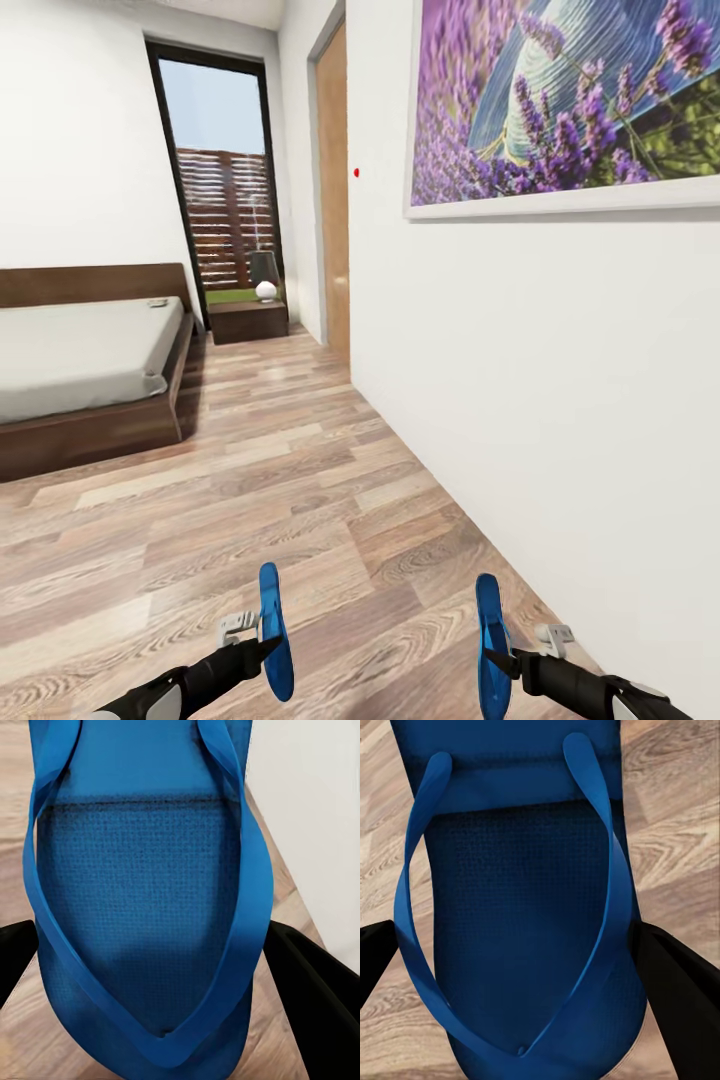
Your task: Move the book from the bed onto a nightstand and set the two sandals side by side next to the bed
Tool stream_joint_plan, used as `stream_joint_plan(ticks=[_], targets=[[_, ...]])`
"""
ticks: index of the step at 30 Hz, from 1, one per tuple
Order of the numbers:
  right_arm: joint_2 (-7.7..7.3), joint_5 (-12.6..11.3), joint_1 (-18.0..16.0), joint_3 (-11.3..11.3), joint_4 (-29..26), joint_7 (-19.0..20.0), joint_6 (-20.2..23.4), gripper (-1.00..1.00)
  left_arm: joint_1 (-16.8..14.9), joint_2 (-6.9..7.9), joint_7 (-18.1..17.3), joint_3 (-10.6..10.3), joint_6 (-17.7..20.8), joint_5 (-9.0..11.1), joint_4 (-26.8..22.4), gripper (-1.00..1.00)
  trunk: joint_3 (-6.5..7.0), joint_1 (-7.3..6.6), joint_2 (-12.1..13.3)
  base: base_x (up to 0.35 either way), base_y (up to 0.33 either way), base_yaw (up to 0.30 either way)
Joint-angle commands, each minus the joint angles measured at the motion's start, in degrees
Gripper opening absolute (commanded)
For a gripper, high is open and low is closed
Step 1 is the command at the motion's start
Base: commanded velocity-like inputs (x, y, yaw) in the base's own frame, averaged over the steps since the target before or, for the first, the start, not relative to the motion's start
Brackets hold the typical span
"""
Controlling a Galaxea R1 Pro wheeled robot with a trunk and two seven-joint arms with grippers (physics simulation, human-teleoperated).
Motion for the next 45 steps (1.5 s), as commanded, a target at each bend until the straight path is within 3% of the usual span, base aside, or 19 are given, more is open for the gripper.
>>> stream_joint_plan(ticks=[1, 45], targets=[[-0.01, 0.6, -0.03, -0.41, 0.02, 0.16, -0.36, -1.0, -0.05, 0.0, -0.19, 0.45, -0.22, -0.33, 0.1, -1.0, -0.06, -0.01, -0.02, 0.0, 0.0, 0.194], [-0.02, 0.59, -0.03, -0.41, 0.02, 0.19, -0.34, -1.0, -0.05, 0.0, -0.19, 0.45, -0.21, -0.24, 0.1, -1.0, -0.06, -0.01, -0.02, 0.0, 0.0, 0.149]])
